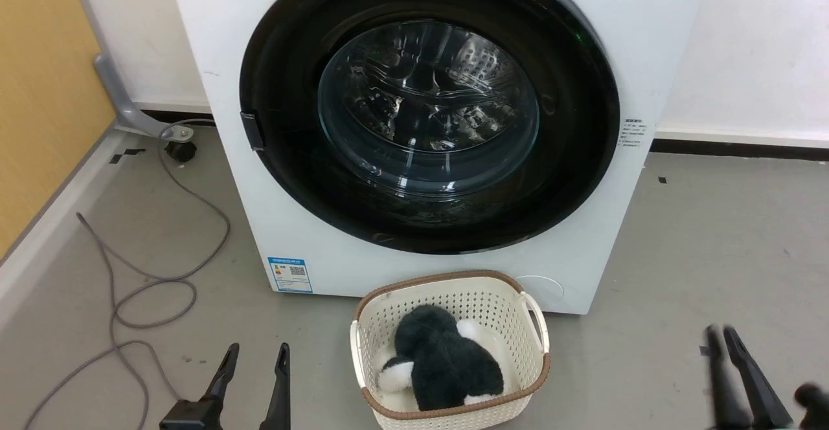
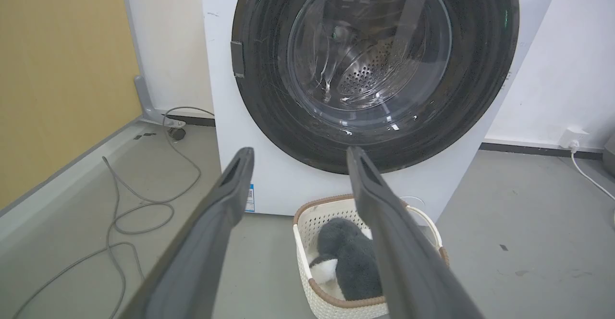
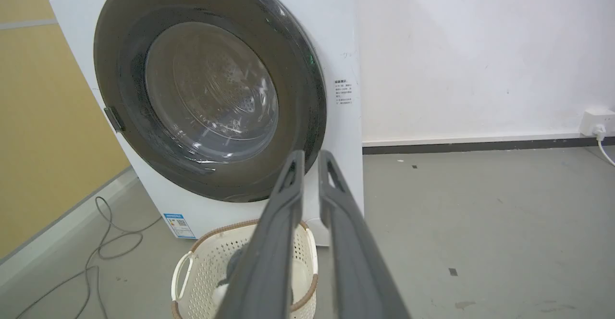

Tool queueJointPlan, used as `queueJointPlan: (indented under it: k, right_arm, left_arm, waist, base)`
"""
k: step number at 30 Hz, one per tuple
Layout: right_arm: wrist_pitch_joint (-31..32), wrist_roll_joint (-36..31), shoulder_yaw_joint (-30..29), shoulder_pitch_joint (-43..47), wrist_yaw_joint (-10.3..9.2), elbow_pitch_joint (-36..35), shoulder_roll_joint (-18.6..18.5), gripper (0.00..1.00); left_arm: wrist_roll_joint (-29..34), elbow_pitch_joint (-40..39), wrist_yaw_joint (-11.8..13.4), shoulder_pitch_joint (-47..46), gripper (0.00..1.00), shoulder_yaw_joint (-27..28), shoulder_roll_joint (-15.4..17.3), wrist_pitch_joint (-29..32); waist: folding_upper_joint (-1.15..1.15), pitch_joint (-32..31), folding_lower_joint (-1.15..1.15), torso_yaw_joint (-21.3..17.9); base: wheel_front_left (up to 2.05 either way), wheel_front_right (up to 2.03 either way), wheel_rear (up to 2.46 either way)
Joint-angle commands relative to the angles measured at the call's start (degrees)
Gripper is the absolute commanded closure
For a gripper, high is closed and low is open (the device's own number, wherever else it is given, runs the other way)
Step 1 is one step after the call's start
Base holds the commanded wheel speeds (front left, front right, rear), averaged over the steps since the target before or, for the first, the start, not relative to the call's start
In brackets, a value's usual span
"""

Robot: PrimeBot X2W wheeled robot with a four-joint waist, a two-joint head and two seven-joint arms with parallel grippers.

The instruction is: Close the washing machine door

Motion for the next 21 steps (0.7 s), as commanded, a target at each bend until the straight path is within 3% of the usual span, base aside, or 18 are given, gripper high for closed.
queueJointPlan:
  k: [1, 20, 21]
  right_arm:
    - [0.0, -0.7, 0.2, 1.4, -0.04, -0.1, 0.4, 0.00]
    - [-2.4, -1.8, 0.5, 3.6, -0.04, 0.9, 1.2, 0.00]
    - [-2.0, -1.4, 0.5, 3.1, 0.00, 0.8, 0.9, 1.00]
  left_arm:
    - [0.7, 0.3, 0.6, 0.7, 0.00, -0.1, 0.4, 0.1]
    - [1.0, 0.6, 2.3, 1.2, 0.00, -1.5, 0.7, -0.2]
    - [1.3, 0.7, 1.9, 0.3, 1.00, -1.5, 0.4, 0.0]
  waist:
    - [0.00, -0.1, 0.01, -0.1]
    - [0.00, -0.3, 0.01, 0.5]
    - [0.00, -0.3, 0.01, 0.5]
  base:
    - [0.00, 0.00, 0.00]
    - [0.00, 0.00, 0.00]
    - [0.00, 0.00, 0.00]
